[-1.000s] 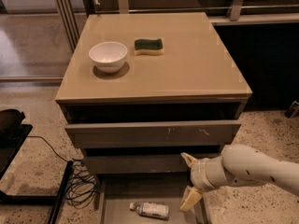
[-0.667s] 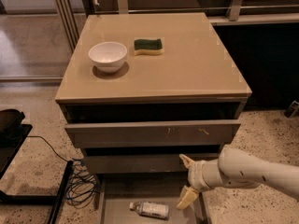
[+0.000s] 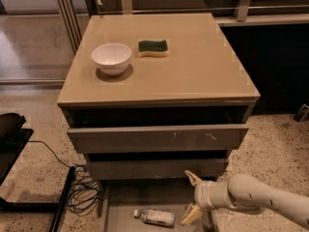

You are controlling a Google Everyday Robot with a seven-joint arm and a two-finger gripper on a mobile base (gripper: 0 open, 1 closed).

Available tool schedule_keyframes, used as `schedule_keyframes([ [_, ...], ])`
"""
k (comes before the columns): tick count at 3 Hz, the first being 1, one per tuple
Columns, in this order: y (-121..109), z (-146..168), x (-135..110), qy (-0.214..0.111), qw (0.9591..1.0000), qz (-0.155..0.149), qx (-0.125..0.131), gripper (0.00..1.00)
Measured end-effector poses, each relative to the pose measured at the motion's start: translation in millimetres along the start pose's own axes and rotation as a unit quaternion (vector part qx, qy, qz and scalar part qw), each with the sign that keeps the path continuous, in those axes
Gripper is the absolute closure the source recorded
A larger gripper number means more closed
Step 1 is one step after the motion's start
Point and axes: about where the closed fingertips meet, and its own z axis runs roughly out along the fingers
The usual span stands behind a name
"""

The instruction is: Pick blue plastic bottle from bottom drawer and place on counter

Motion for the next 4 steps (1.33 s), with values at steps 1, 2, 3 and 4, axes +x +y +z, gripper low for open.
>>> schedule_keyframes([
  [1,20,53,40,-0.031,0.9989,0.024,-0.024,0.0],
  [2,20,52,39,-0.031,0.999,0.024,-0.024,0.0],
  [3,33,79,45,-0.037,0.9975,0.035,-0.049,0.0],
  [4,49,133,68,-0.036,0.9941,0.061,-0.082,0.0],
])
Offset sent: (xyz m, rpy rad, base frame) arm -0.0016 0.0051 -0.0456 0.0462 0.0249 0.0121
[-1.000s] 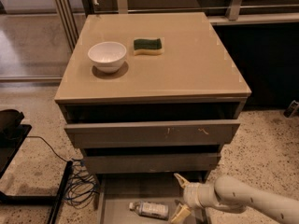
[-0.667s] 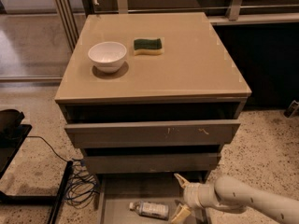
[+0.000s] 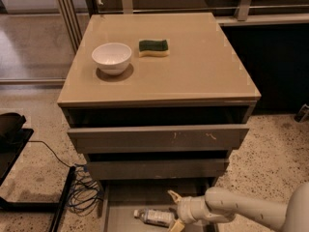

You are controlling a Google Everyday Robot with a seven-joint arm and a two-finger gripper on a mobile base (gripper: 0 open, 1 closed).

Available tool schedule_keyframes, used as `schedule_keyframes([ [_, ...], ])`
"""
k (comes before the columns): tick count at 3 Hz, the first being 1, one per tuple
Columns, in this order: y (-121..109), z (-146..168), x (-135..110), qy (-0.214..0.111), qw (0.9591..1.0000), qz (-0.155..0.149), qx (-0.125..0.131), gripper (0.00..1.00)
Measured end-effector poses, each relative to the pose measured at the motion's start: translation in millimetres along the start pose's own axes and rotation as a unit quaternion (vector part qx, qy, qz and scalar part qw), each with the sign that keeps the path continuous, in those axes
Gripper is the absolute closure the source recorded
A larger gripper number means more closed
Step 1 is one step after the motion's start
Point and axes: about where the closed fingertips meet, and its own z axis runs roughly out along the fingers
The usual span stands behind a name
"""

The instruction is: Pick blue plastic bottle from bottom drawer and place on counter

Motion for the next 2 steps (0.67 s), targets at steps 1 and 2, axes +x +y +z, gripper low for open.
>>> schedule_keyframes([
  [1,2,40,25,-0.008,0.9998,0.018,-0.009,0.0],
  [2,2,62,42,-0.014,0.9996,0.026,-0.001,0.0],
])
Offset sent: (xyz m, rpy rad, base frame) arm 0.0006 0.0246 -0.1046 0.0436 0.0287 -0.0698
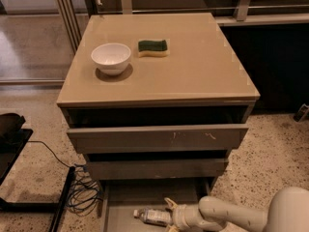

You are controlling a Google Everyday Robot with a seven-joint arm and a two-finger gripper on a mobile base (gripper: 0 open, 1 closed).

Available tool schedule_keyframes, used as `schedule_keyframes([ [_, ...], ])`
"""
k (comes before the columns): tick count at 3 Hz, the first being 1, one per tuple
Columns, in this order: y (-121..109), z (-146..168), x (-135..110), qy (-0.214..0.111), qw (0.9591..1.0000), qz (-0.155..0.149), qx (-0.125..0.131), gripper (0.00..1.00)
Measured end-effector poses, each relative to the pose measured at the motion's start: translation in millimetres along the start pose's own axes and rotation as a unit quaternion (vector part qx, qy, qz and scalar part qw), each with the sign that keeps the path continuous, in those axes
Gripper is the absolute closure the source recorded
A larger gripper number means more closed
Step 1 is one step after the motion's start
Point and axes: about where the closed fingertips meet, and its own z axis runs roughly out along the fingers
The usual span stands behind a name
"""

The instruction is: Pick blue plastic bottle from bottom drawer and place on counter

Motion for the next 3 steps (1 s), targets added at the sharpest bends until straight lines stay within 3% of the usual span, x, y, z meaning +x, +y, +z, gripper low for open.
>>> schedule_keyframes([
  [1,-4,15,13,-0.002,0.9998,-0.007,0.02,0.0],
  [3,-10,49,50,0.028,0.9984,-0.017,0.047,0.0],
])
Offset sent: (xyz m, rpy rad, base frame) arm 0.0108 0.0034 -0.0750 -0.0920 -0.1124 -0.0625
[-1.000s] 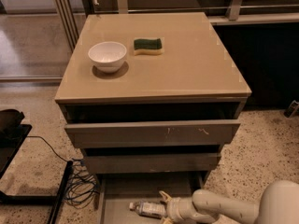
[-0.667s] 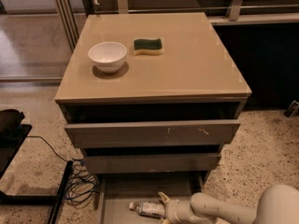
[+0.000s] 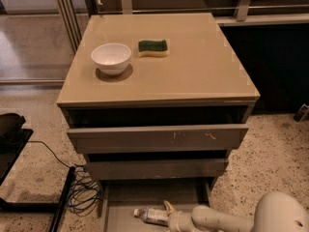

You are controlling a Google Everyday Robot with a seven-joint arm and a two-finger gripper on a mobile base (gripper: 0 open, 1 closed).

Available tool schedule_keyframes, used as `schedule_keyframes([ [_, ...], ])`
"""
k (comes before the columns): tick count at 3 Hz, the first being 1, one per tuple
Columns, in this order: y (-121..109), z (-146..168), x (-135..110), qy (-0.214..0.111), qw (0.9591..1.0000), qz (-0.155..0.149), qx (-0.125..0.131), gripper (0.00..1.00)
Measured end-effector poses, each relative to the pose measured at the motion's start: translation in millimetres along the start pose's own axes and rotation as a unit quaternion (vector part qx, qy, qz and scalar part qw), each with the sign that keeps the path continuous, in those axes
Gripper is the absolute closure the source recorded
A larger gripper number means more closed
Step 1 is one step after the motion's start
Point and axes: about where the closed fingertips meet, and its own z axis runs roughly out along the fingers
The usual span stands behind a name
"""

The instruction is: Pick blue plastic bottle from bottom drawer and place on counter

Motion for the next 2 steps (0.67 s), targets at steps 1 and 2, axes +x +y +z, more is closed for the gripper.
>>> schedule_keyframes([
  [1,0.2,0.7,0.3,0.0,1.0,0.0,0.0,0.18],
  [2,0.2,0.8,0.3,0.0,1.0,0.0,0.0,0.42],
])
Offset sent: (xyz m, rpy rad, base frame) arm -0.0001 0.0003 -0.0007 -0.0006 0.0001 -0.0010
